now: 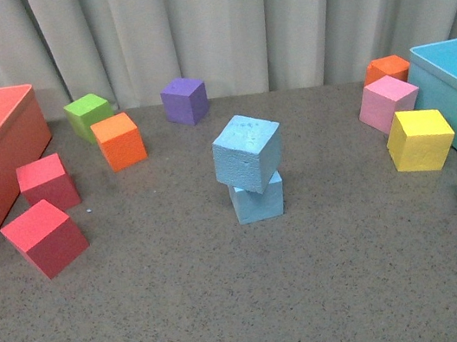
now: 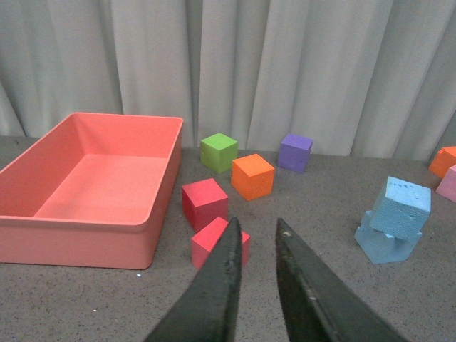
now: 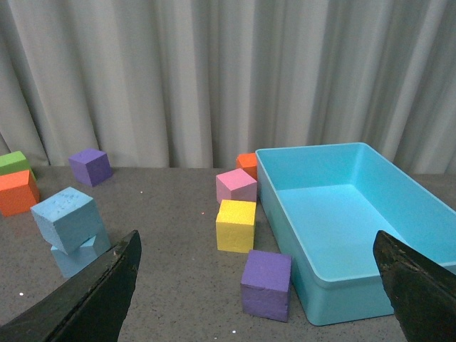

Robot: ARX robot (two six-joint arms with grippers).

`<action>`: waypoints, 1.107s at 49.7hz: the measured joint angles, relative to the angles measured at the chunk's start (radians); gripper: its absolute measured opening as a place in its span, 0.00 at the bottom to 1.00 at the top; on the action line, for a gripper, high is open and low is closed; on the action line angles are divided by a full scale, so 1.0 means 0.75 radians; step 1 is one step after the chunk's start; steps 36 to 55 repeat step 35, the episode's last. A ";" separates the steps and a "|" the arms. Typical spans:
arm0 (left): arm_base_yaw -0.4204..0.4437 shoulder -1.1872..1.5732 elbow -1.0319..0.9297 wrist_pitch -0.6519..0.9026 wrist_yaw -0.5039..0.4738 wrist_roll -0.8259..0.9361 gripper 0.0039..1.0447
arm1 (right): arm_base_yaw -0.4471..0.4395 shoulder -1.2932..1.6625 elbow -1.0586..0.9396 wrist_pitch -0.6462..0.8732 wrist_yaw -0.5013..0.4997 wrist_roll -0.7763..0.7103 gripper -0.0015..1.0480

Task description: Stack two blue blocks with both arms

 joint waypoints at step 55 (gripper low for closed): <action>0.000 -0.002 0.000 0.000 0.000 0.001 0.94 | 0.000 0.000 0.000 0.000 -0.001 0.000 0.91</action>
